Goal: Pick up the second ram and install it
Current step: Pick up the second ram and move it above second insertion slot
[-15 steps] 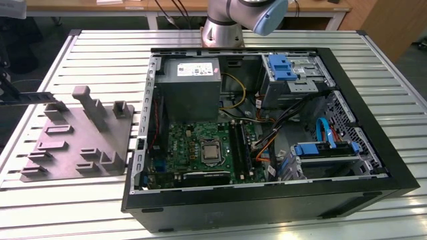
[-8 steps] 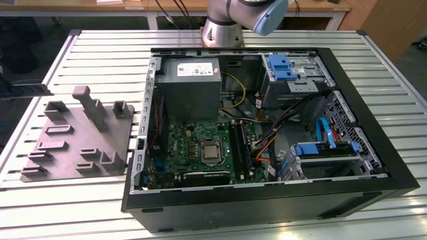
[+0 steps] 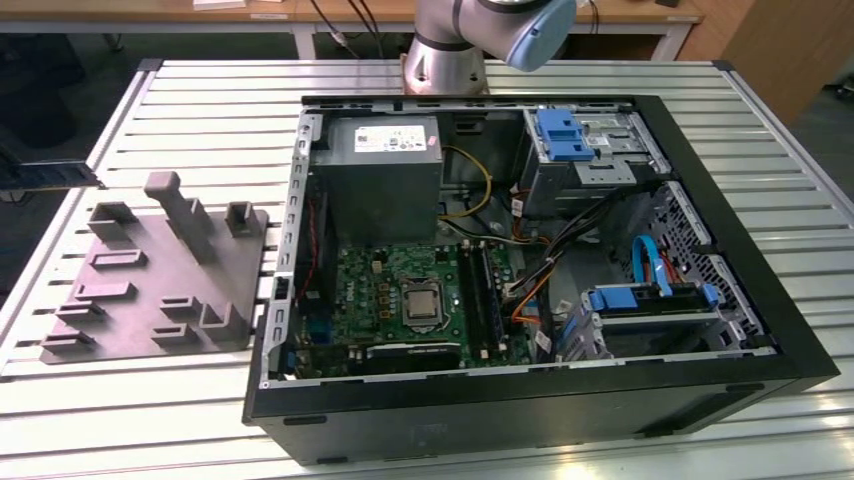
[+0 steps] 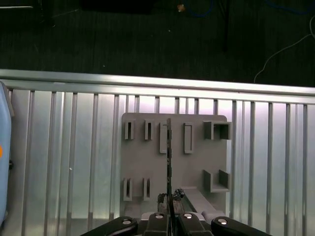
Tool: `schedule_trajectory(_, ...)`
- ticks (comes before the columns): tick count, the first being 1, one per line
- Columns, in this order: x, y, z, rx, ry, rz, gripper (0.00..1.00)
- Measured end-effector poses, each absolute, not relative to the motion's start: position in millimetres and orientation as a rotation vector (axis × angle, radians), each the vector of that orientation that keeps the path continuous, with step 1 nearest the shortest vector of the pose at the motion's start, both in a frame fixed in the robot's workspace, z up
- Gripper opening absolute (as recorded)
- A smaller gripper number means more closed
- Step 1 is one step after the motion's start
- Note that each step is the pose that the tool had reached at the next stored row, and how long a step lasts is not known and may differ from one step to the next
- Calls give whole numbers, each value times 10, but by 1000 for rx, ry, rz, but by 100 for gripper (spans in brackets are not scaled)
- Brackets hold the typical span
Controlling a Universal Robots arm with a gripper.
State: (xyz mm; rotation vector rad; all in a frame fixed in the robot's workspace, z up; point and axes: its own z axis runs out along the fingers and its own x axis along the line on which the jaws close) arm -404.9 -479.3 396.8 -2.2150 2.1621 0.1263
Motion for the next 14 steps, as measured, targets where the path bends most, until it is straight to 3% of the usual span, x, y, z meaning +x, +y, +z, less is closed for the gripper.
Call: schedule_trajectory(14, -3789, -4793, 3968, -2215, 2162, 126, 14)
